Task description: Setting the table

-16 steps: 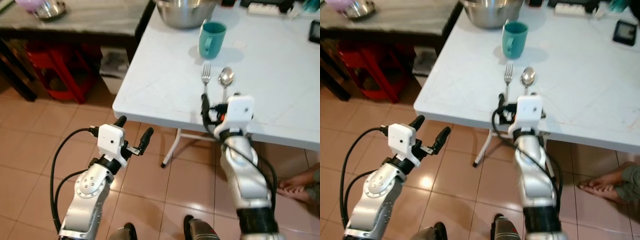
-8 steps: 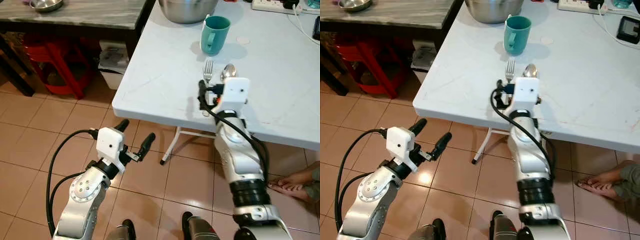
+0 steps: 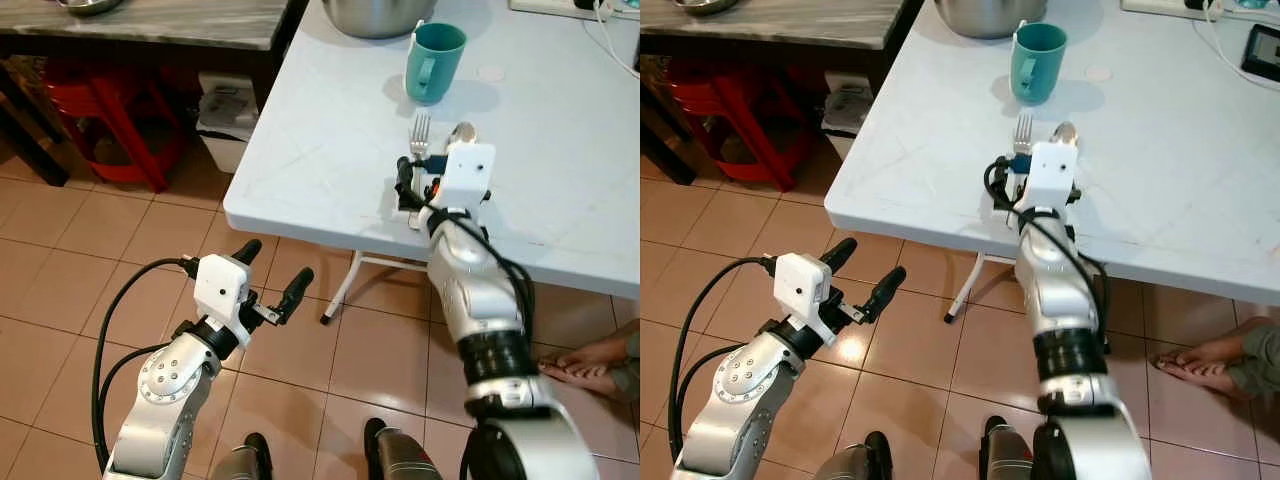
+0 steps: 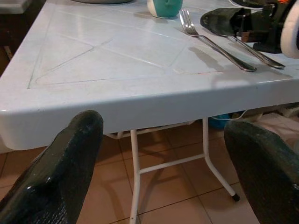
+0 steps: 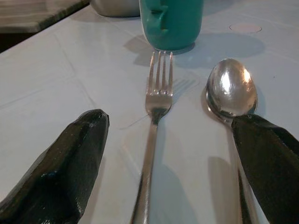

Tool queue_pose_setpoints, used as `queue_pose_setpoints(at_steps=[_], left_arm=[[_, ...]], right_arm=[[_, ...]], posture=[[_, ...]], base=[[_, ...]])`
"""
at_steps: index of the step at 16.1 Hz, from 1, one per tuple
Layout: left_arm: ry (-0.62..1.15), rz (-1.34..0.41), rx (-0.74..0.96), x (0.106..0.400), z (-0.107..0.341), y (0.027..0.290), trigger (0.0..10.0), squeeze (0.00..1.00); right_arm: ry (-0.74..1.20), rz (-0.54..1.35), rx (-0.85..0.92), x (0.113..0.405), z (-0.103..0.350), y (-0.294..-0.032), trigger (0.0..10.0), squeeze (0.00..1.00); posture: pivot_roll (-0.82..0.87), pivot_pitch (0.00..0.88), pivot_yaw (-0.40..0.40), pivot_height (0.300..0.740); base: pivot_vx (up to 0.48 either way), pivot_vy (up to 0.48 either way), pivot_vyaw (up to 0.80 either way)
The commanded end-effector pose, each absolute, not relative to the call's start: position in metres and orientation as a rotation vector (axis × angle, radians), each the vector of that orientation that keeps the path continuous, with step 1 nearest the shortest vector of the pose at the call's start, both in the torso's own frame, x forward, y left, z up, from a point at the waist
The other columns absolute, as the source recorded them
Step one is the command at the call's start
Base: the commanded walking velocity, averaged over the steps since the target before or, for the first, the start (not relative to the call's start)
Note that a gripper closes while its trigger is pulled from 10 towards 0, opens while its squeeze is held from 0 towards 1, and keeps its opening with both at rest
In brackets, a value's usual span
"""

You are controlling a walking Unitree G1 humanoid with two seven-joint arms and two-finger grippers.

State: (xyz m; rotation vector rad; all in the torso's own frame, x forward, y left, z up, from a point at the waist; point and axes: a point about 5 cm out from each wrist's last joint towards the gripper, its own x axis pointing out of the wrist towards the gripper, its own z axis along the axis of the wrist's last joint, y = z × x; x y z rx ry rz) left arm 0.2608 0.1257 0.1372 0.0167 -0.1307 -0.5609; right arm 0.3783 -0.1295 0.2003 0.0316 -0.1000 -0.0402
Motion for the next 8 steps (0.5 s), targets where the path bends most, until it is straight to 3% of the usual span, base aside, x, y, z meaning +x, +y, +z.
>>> queue_pose_setpoints(at_steps=[1,8], left_arm=[[-0.12,-0.579,0.02,0.257,0.136,0.126,10.0,0.0],[-0.101,-0.59,0.021,0.255,0.135,0.125,10.0,0.0]], right_arm=[[-0.083,-0.037,0.032,0.383,0.202,-0.128,10.0,0.0],[-0.024,-0.01,0.037,0.394,0.205,-0.121,10.0,0.0]], posture=[[-0.07,0.316,0.044,0.74],[-0.06,0.333,0.051,0.74]], base=[[0.0,0.0,0.0],[0.0,0.0,0.0]])
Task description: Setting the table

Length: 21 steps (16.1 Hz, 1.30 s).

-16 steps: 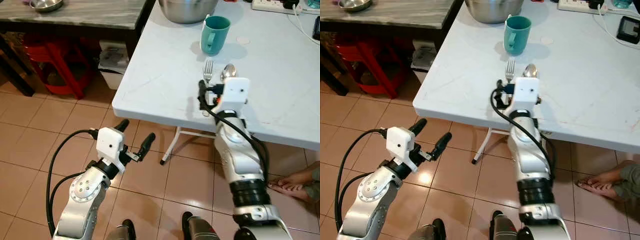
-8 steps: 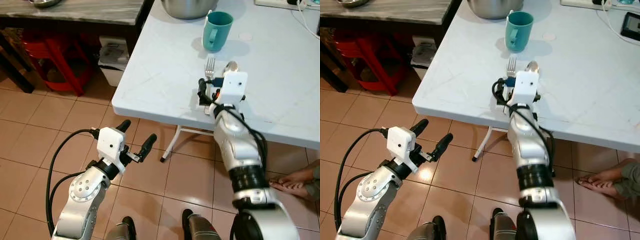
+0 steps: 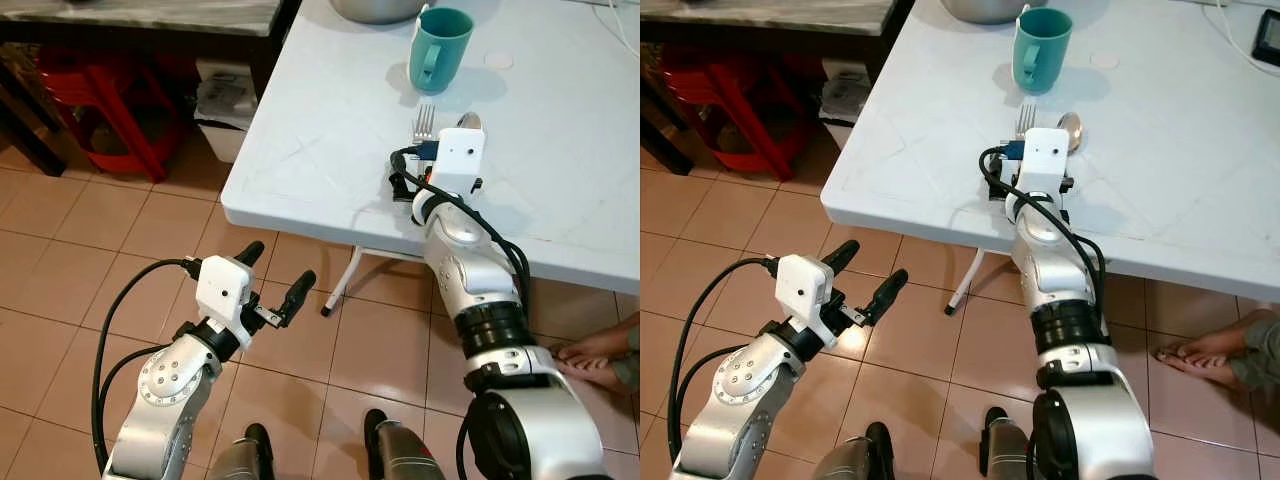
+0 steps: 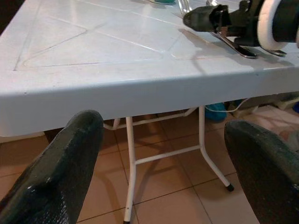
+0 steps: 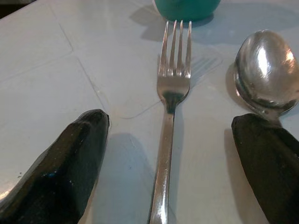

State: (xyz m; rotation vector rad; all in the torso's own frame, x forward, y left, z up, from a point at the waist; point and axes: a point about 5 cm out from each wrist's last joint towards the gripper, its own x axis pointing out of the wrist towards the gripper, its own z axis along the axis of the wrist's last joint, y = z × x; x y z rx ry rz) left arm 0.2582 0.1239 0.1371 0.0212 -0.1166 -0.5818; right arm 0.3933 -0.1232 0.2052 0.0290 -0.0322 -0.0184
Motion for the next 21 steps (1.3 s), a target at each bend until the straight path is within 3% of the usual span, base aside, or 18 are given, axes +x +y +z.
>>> queue_pose_setpoints(at_steps=[1,2,3,4,5,6,21], left_arm=[[-0.098,-0.591,0.022,0.255,0.135,0.125,10.0,0.0],[-0.097,-0.592,0.022,0.255,0.135,0.125,10.0,0.0],[-0.097,-0.594,0.019,0.255,0.135,0.125,10.0,0.0],[-0.104,-0.6,0.011,0.254,0.136,0.124,10.0,0.0],[-0.119,-0.612,-0.006,0.254,0.139,0.123,10.0,0.0],[-0.145,-0.632,-0.024,0.253,0.145,0.121,10.0,0.0],[-0.152,-0.646,-0.041,0.254,0.148,0.117,10.0,0.0]], right_arm=[[-0.016,-0.005,0.033,0.396,0.206,-0.12,10.0,0.0],[-0.012,-0.001,0.031,0.397,0.206,-0.12,10.0,0.0],[0.007,0.004,0.028,0.398,0.204,-0.118,4.7,0.0],[0.008,0.006,0.029,0.399,0.204,-0.118,2.7,0.0],[0.012,0.008,0.031,0.399,0.204,-0.118,1.9,0.0],[0.015,0.011,0.032,0.4,0.204,-0.118,0.0,0.0],[0.064,0.045,0.046,0.402,0.195,-0.116,0.0,0.0]], posture=[[-0.06,0.333,0.051,0.74],[-0.06,0.333,0.051,0.74],[-0.06,0.335,0.052,0.74],[-0.06,0.335,0.052,0.74],[-0.06,0.335,0.052,0.74],[-0.06,0.335,0.052,0.74],[-0.06,0.337,0.048,0.74]], base=[[0.0,0.0,0.0],[0.0,0.0,0.0],[0.0,0.0,0.0],[0.0,0.0,0.0],[0.0,0.0,0.0],[0.0,0.0,0.0],[0.0,0.0,0.0]])
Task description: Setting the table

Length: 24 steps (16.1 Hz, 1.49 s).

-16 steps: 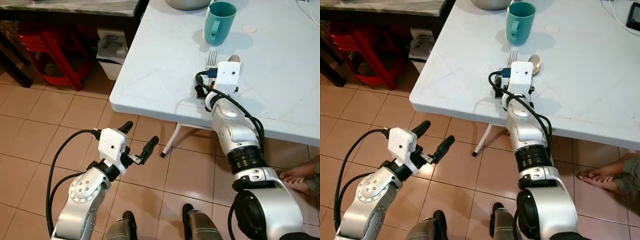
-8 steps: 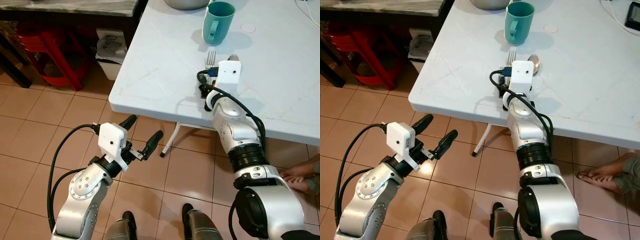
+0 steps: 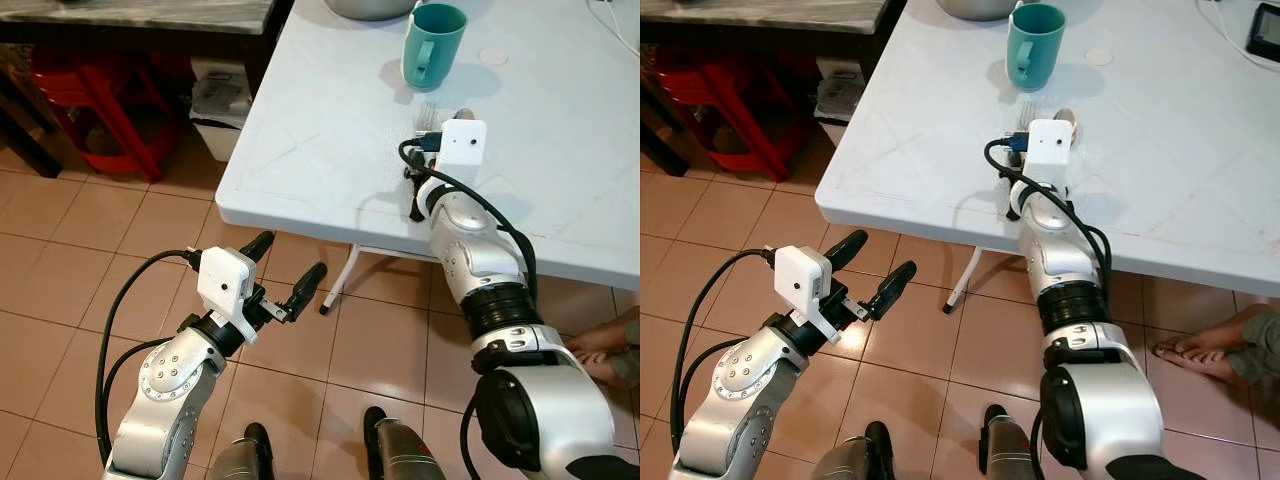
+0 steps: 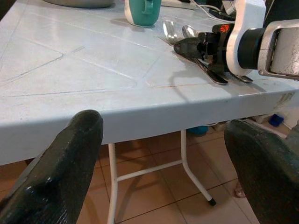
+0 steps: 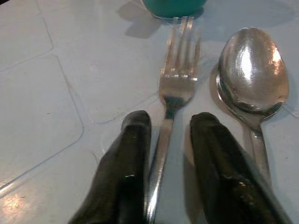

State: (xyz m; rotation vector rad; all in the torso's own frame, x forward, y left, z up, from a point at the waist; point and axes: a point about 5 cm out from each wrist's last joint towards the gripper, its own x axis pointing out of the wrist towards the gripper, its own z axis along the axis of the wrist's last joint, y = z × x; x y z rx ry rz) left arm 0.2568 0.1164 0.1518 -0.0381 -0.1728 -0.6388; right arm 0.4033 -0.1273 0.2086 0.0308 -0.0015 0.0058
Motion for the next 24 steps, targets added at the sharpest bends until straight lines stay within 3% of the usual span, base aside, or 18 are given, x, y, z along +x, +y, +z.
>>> queue_pose_setpoints(at_steps=[1,14,22,23,24], left_arm=[[-0.152,-0.646,-0.041,0.254,0.148,0.117,10.0,0.0],[-0.158,-0.617,-0.047,0.257,0.147,0.117,10.0,0.0],[-0.206,-0.265,0.001,0.284,0.152,0.144,10.0,0.0],[-0.207,-0.233,0.003,0.288,0.151,0.148,10.0,0.0],[-0.208,-0.224,0.005,0.29,0.151,0.151,10.0,0.0]], right_arm=[[0.065,0.046,0.046,0.402,0.194,-0.116,0.0,0.0],[0.019,0.009,0.075,0.392,0.19,-0.121,0.0,0.0],[-0.188,0.039,0.029,0.343,0.175,-0.125,0.0,0.0],[-0.217,0.05,-0.006,0.334,0.175,-0.125,3.6,0.0],[-0.228,0.05,-0.017,0.328,0.173,-0.128,10.0,0.0]], posture=[[-0.06,0.337,0.048,0.74],[-0.06,0.3,0.044,0.74],[-0.05,0.235,0.034,0.74],[-0.06,0.223,0.03,0.74],[-0.06,0.214,0.029,0.74]], base=[[0.0,0.0,0.0],[0.0,0.0,0.0],[0.0,0.0,0.0],[0.0,0.0,0.0],[0.0,0.0,0.0]])
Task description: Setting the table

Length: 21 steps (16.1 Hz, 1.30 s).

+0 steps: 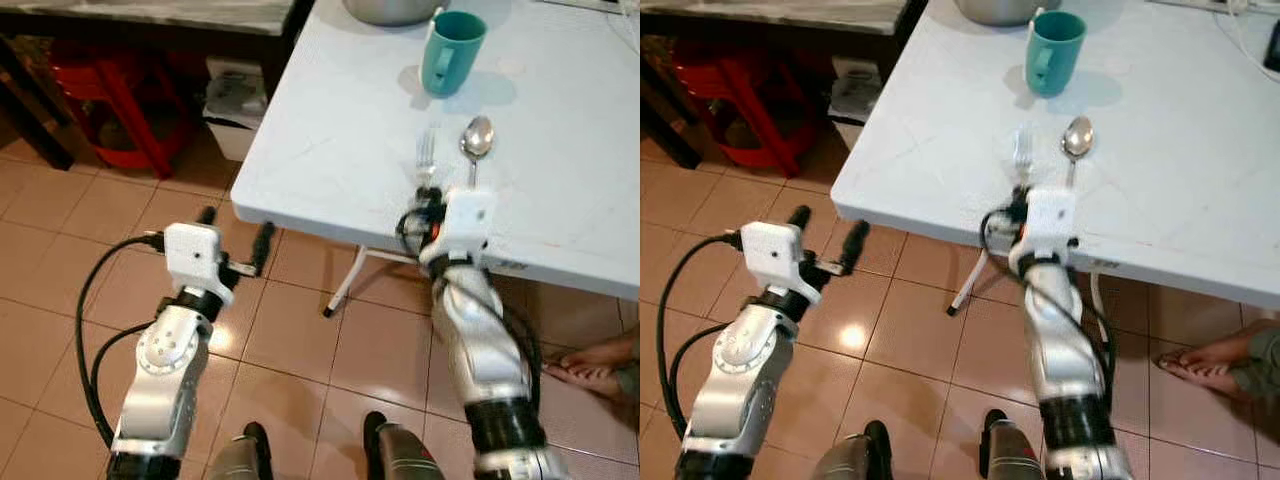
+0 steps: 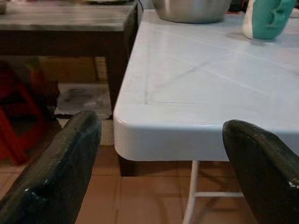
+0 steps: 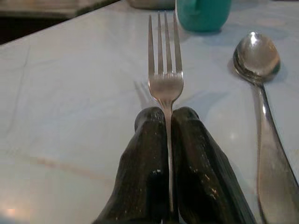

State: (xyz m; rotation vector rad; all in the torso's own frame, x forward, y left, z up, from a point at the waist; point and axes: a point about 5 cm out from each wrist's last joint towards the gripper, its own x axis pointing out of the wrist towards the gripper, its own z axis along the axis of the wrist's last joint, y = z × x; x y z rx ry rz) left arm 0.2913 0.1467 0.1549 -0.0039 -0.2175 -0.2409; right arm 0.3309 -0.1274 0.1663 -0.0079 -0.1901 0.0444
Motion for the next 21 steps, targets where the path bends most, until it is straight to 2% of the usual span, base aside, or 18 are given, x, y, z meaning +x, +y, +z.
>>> queue_pose_setpoints(at_steps=[1,7,10,14,21], left_arm=[[-0.208,-0.221,0.005,0.291,0.151,0.152,10.0,0.0],[-0.206,-0.207,0.017,0.298,0.145,0.152,10.0,0.0],[-0.211,-0.139,0.001,0.298,0.144,0.157,10.0,0.0],[-0.201,-0.132,-0.005,0.297,0.139,0.162,10.0,0.0],[-0.212,-0.18,-0.028,0.301,0.139,0.152,10.0,0.0]], right_arm=[[-0.225,0.046,-0.013,0.323,0.171,-0.132,10.0,0.0],[-0.216,0.015,-0.04,0.304,0.165,-0.143,10.0,0.0],[-0.184,-0.028,-0.009,0.292,0.16,-0.147,10.0,0.0],[-0.141,-0.058,-0.07,0.277,0.148,-0.16,10.0,0.0],[-0.163,-0.018,-0.079,0.287,0.157,-0.154,10.0,0.0]], posture=[[-0.06,0.202,0.027,0.74],[-0.07,0.136,0.03,0.74],[-0.07,0.115,0.027,0.74],[-0.08,0.093,0.026,0.74],[-0.09,0.071,0.019,0.74]], base=[[0.0,0.0,0.0],[0.0,0.0,0.0],[0.0,0.0,0.0],[0.0,0.0,0.0],[0.0,0.0,-0.62]])
